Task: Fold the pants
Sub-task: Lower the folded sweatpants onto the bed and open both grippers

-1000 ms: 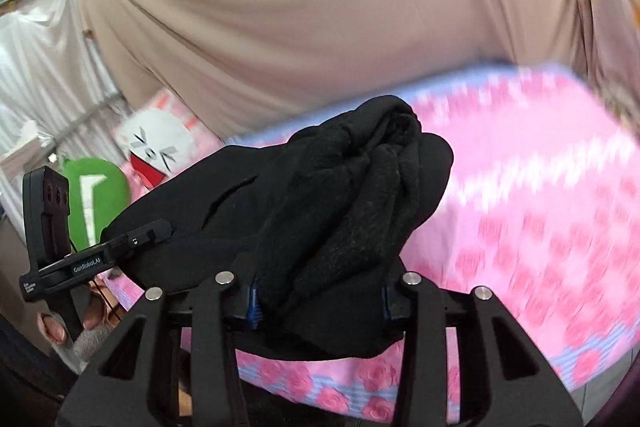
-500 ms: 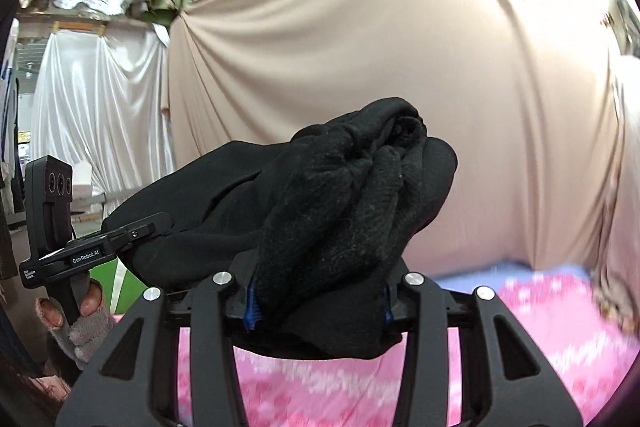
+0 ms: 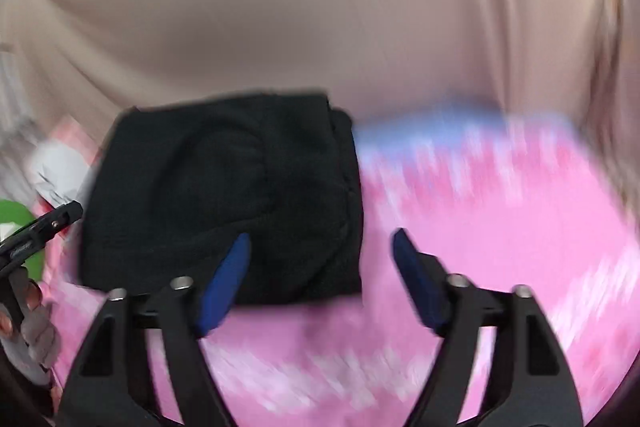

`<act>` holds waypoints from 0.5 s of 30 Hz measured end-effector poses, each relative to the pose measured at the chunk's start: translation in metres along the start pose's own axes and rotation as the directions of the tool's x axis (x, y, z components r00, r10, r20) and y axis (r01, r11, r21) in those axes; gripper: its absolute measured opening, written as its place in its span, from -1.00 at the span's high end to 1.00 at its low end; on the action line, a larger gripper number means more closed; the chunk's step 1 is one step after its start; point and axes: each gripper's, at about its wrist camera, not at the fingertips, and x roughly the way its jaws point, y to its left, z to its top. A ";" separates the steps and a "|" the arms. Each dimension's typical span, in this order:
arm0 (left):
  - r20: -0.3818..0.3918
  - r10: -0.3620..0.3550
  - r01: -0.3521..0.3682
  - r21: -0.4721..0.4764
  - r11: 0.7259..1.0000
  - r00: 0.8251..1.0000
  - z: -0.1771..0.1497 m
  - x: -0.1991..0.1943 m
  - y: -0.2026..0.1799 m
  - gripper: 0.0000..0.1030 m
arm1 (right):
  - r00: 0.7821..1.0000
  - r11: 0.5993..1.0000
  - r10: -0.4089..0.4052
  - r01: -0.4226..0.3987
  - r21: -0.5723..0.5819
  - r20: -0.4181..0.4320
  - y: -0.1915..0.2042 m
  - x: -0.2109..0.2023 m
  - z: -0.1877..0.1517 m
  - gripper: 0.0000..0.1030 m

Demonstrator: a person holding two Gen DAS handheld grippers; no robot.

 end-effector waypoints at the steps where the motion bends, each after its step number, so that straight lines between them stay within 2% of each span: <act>1: -0.050 -0.025 0.023 -0.029 0.999 0.998 -0.012 0.018 0.009 0.00 | 1.000 1.000 0.005 -0.005 0.015 -0.021 -0.008 0.006 -0.010 -0.31; 3: -0.076 -0.036 0.031 -0.067 0.997 0.996 -0.028 0.037 0.021 0.00 | 0.999 1.000 -0.010 0.011 0.020 -0.033 -0.017 0.012 -0.016 -0.31; 5: -0.081 -0.072 0.065 -0.090 0.994 0.994 -0.028 0.043 0.023 -0.01 | 1.000 1.000 0.013 -0.012 0.023 -0.027 -0.014 0.014 -0.007 -0.34; 7: -0.079 -0.100 0.092 -0.104 0.990 0.992 -0.020 0.046 0.019 -0.23 | 1.000 0.999 0.029 -0.029 0.030 0.001 -0.013 0.015 0.003 -0.50; 8: -0.078 -0.100 0.091 -0.117 0.989 0.992 -0.017 0.049 0.018 -0.55 | 0.999 0.999 0.030 -0.031 0.034 0.015 -0.012 0.017 0.011 -0.60; 9: -0.073 -0.105 0.094 -0.137 0.986 0.992 -0.015 0.052 0.018 -0.62 | 0.999 0.999 0.030 -0.031 0.035 0.019 -0.012 0.021 0.018 -0.76; 12: -0.125 -0.132 0.108 -0.183 0.977 0.983 -0.016 0.074 0.018 -0.62 | 0.998 0.997 0.047 -0.045 0.069 -0.032 -0.018 0.050 0.027 -0.77; 15: -0.192 -0.201 0.145 -0.270 0.952 0.961 -0.022 0.097 0.023 -0.59 | 0.991 0.988 0.089 -0.075 0.132 -0.100 -0.023 0.081 0.022 -0.73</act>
